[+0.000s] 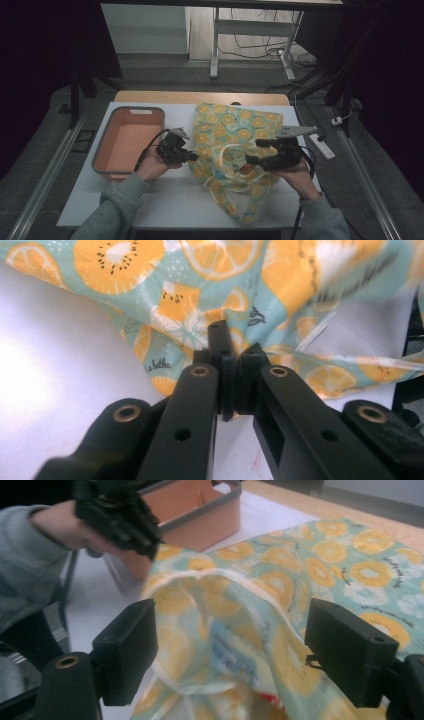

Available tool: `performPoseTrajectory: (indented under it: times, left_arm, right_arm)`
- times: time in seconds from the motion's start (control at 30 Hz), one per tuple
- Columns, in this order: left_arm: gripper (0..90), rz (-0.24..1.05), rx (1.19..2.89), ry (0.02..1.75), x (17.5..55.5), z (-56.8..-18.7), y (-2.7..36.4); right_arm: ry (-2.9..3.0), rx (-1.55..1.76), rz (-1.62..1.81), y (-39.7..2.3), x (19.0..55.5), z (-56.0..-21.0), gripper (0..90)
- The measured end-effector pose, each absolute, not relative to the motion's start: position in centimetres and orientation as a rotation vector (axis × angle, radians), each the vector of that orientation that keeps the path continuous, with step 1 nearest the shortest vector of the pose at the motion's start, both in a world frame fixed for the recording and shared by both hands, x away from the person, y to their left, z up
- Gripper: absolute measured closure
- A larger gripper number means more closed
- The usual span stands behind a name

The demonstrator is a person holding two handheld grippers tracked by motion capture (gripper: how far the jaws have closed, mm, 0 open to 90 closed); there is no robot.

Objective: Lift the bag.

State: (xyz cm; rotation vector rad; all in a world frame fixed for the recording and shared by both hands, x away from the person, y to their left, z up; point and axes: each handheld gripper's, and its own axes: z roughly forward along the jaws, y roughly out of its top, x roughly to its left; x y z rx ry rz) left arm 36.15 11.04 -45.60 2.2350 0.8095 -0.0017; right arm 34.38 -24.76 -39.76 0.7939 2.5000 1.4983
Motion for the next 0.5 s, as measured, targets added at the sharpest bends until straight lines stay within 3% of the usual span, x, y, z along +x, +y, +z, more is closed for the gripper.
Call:
performPoseTrajectory:
  times: [0.13, 0.5]
  left_arm:
    - [88.3, -0.009, 2.226, 0.816, 36.0, -45.7, 11.7]
    - [88.3, -0.037, 2.214, 0.817, 36.0, -45.8, 12.2]
  right_arm:
    - [2.446, 0.875, 1.366, -27.1, 32.7, -40.3, 22.4]
    - [2.525, 1.102, 1.063, -30.8, 32.6, -46.9, 22.7]
